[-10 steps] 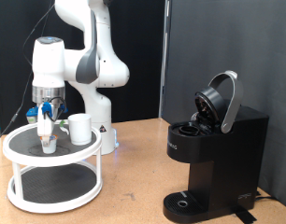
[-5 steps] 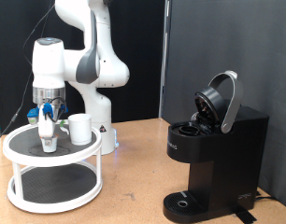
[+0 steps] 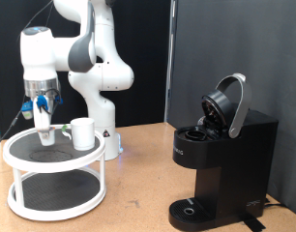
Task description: Make a cup of coffee with the keurig machine
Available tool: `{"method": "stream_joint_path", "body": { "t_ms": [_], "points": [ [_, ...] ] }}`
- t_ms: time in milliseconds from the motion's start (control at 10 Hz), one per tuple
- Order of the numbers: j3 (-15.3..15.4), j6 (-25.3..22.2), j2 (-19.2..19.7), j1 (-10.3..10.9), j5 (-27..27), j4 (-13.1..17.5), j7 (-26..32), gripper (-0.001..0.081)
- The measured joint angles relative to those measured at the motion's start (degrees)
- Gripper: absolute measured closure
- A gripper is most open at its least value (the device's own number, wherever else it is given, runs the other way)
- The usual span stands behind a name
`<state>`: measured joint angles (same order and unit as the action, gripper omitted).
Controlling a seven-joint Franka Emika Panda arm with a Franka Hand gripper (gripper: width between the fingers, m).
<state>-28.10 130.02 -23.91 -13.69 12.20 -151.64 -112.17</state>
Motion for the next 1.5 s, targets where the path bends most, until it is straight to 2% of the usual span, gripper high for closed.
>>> {"method": "stream_joint_path", "body": {
  "t_ms": [200, 400, 1000, 1500],
  "points": [
    [0.1, -1.3, -0.8, -0.6, 0.7, 0.2, 0.2, 0.0408],
    [0.1, -2.1, -1.0, -0.5, -1.2, 0.6, 0.6, 0.0408],
    [0.4, -15.2, -5.3, 0.5, -8.2, 8.9, 2.8, 0.0408],
    [1.4, -20.0, -6.8, 1.3, -10.5, 13.6, 2.7, 0.0408]
  ]
}}
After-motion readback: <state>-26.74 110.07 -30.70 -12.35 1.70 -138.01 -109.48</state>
